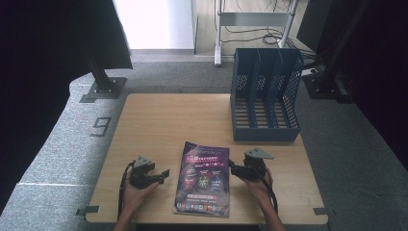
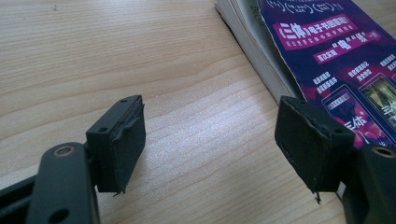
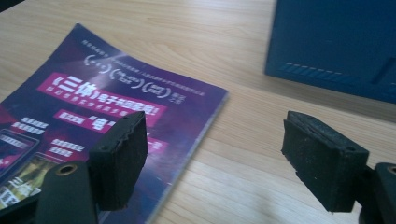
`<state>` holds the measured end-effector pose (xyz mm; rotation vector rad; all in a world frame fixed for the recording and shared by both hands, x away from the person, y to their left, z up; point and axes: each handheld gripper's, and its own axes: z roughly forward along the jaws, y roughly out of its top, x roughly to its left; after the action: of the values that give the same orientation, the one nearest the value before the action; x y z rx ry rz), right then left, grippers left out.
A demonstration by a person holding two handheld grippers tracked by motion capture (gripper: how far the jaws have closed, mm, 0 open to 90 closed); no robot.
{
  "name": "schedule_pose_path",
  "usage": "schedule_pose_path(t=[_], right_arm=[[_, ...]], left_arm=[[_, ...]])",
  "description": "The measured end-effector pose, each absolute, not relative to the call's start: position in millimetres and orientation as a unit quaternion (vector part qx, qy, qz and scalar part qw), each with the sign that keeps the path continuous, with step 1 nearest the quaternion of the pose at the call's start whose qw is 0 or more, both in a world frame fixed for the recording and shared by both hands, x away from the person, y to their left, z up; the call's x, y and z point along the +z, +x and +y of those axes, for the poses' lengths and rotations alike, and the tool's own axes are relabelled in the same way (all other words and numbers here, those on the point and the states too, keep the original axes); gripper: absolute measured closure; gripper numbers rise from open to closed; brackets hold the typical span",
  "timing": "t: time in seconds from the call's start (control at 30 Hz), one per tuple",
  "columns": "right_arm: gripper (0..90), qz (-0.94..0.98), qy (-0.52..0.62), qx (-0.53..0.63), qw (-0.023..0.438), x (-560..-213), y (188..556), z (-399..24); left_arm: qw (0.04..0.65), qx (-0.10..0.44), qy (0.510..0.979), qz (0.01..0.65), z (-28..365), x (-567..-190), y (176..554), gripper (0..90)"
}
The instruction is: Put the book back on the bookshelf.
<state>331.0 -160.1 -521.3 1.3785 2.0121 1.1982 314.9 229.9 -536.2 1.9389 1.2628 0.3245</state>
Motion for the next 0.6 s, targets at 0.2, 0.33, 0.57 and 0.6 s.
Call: schedule_pose_path(t=[0.2,0.33,0.57,0.6], right_arm=[[21.7,0.732,0.488,0.428,0.206,-522.2,336.6,-144.7],[21.5,0.739,0.483,0.424,0.201,-523.2,341.1,-130.2],[20.3,0.753,0.473,0.415,0.193,-527.6,349.4,-106.1],[20.1,0.755,0.473,0.411,0.195,-528.9,349.4,-104.2]], left_arm=[[0.394,0.126,0.765,0.494,228.4,-534.7,314.2,24.9],[0.397,0.125,0.767,0.488,225.9,-533.4,313.2,24.8],[0.399,0.127,0.767,0.486,224.7,-533.6,313.6,24.9],[0.399,0.128,0.767,0.486,224.7,-533.6,313.6,25.0]])
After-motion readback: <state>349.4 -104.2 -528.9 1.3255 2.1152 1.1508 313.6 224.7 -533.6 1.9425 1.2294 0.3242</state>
